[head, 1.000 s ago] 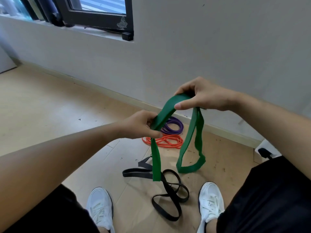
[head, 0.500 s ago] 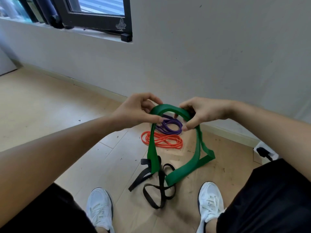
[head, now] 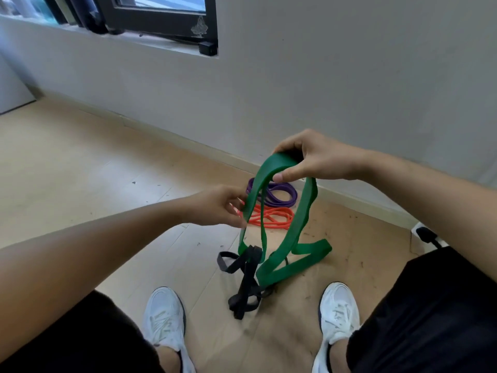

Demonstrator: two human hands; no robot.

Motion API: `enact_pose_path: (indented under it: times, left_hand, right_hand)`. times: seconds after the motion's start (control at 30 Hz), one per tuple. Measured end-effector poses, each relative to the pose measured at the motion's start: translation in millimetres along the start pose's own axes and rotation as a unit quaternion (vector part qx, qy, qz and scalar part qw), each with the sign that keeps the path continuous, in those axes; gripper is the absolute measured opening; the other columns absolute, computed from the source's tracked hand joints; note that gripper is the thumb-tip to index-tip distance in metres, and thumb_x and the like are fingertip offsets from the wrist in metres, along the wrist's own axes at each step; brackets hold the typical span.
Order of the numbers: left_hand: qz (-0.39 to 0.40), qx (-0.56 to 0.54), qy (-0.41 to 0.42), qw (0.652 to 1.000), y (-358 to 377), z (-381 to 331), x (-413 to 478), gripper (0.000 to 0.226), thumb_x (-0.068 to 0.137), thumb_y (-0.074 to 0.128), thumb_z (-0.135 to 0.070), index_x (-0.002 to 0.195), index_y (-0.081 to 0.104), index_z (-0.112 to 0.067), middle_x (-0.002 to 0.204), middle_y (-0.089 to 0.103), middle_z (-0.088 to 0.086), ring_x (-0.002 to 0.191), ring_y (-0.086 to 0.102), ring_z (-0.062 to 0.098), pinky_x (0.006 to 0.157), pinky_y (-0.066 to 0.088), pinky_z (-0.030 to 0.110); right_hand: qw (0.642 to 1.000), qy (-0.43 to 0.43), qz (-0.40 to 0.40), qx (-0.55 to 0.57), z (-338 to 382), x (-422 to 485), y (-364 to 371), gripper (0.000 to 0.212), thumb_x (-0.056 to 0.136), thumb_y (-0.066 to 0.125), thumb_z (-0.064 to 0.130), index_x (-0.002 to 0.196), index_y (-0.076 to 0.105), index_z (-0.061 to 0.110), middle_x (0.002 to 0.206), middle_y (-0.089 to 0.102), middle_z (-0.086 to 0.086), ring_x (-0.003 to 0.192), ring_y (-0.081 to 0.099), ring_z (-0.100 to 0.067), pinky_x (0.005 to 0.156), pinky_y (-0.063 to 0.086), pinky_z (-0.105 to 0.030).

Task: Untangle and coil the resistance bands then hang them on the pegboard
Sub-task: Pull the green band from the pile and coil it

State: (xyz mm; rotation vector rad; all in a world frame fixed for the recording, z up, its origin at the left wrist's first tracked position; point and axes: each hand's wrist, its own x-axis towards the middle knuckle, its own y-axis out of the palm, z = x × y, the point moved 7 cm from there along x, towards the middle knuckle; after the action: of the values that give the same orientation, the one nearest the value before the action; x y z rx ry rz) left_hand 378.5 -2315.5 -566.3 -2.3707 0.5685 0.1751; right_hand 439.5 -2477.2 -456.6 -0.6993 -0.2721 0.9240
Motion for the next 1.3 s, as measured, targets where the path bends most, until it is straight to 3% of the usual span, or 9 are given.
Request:
enact_pose_path:
  times: [0.17, 0.3, 0.4, 0.57, 0.77, 0.87, 1.0, 1.17, 1.3]
  left_hand:
    - [0.021, 0.118, -0.111, 0.987, 8, 47, -2, 0.057, 0.09, 0.077, -0.029, 0.141, 0.055, -0.017, 0.129, 0.067, 0.0, 0.095, 0.065, 0.006, 0.082, 0.05, 0.019]
    - [-0.018, 0.001, -0.164, 0.986, 49, 80, 6, 0.056, 0.088, 0.078, -0.034, 0.138, 0.057, -0.017, 0.127, 0.069, 0.004, 0.107, 0.066, 0.018, 0.088, 0.051, 0.028]
    - [-0.091, -0.075, -0.18, 0.977, 96, 104, 8, 0.077, 0.078, 0.082, -0.046, 0.144, 0.049, -0.023, 0.134, 0.063, 0.004, 0.114, 0.062, 0.019, 0.1, 0.053, 0.04]
    - [-0.171, -0.046, -0.225, 0.958, 155, 134, 13, 0.103, 0.07, 0.082, -0.059, 0.153, 0.03, -0.027, 0.145, 0.058, -0.005, 0.124, 0.06, 0.019, 0.093, 0.05, 0.036]
    - [-0.168, -0.003, -0.27, 0.948, 181, 164, 26, 0.073, 0.073, 0.075, -0.062, 0.133, 0.049, -0.028, 0.12, 0.066, -0.009, 0.104, 0.062, 0.018, 0.082, 0.052, 0.034]
    - [-0.147, -0.096, -0.267, 0.948, 188, 170, 36, 0.052, 0.072, 0.075, -0.059, 0.112, 0.062, -0.028, 0.102, 0.069, -0.007, 0.096, 0.066, 0.019, 0.087, 0.056, 0.04]
    - [-0.16, -0.214, -0.237, 0.934, 186, 164, 45, 0.023, 0.084, 0.075, -0.031, 0.087, 0.067, -0.009, 0.08, 0.067, 0.007, 0.079, 0.068, 0.024, 0.081, 0.057, 0.045]
    - [-0.212, -0.22, -0.236, 0.923, 148, 153, 29, 0.017, 0.084, 0.075, -0.021, 0.097, 0.07, -0.013, 0.088, 0.073, 0.005, 0.082, 0.07, 0.02, 0.069, 0.056, 0.028]
    - [-0.242, -0.093, -0.231, 0.938, 106, 144, 15, 0.013, 0.086, 0.076, -0.032, 0.094, 0.067, -0.03, 0.087, 0.07, -0.007, 0.084, 0.067, 0.015, 0.077, 0.056, 0.034]
  right_hand:
    - [0.998, 0.019, 0.034, -0.047, -12, -1, 11, 0.019, 0.087, 0.08, 0.021, 0.1, 0.072, 0.008, 0.078, 0.071, -0.006, 0.065, 0.064, -0.009, 0.056, 0.046, -0.018]
    - [0.998, 0.036, 0.02, -0.038, -22, -1, 6, 0.024, 0.085, 0.082, 0.023, 0.102, 0.073, 0.01, 0.082, 0.075, -0.001, 0.073, 0.072, -0.013, 0.06, 0.051, -0.021]
    - [0.998, 0.044, -0.008, -0.05, -32, -2, 2, 0.025, 0.084, 0.083, 0.023, 0.101, 0.073, 0.007, 0.083, 0.075, -0.004, 0.072, 0.071, -0.013, 0.063, 0.053, -0.026]
    - [0.996, 0.05, -0.022, -0.068, -41, -2, 4, 0.023, 0.085, 0.081, 0.029, 0.098, 0.073, 0.011, 0.079, 0.074, 0.0, 0.069, 0.07, -0.01, 0.062, 0.051, -0.026]
    - [0.996, 0.039, -0.053, -0.057, -43, -1, -4, 0.026, 0.085, 0.081, 0.029, 0.1, 0.074, 0.009, 0.086, 0.073, -0.008, 0.074, 0.069, -0.016, 0.067, 0.054, -0.03]
    - [0.996, 0.042, -0.061, -0.045, -46, -1, -6, 0.024, 0.085, 0.081, 0.028, 0.1, 0.074, 0.01, 0.079, 0.071, -0.001, 0.064, 0.063, -0.002, 0.058, 0.047, -0.017]
    - [0.996, 0.053, -0.053, -0.04, -51, -1, -7, 0.022, 0.085, 0.081, 0.028, 0.097, 0.073, 0.012, 0.077, 0.069, 0.001, 0.062, 0.062, -0.003, 0.056, 0.045, -0.016]
    - [0.995, 0.068, -0.042, -0.058, -61, -1, -6, 0.023, 0.084, 0.082, 0.028, 0.099, 0.073, 0.013, 0.085, 0.074, -0.004, 0.075, 0.071, -0.016, 0.068, 0.057, -0.031]
    - [0.995, 0.075, -0.035, -0.061, -64, 1, -7, 0.023, 0.082, 0.083, 0.023, 0.099, 0.072, 0.012, 0.085, 0.075, -0.003, 0.078, 0.074, -0.02, 0.072, 0.061, -0.038]
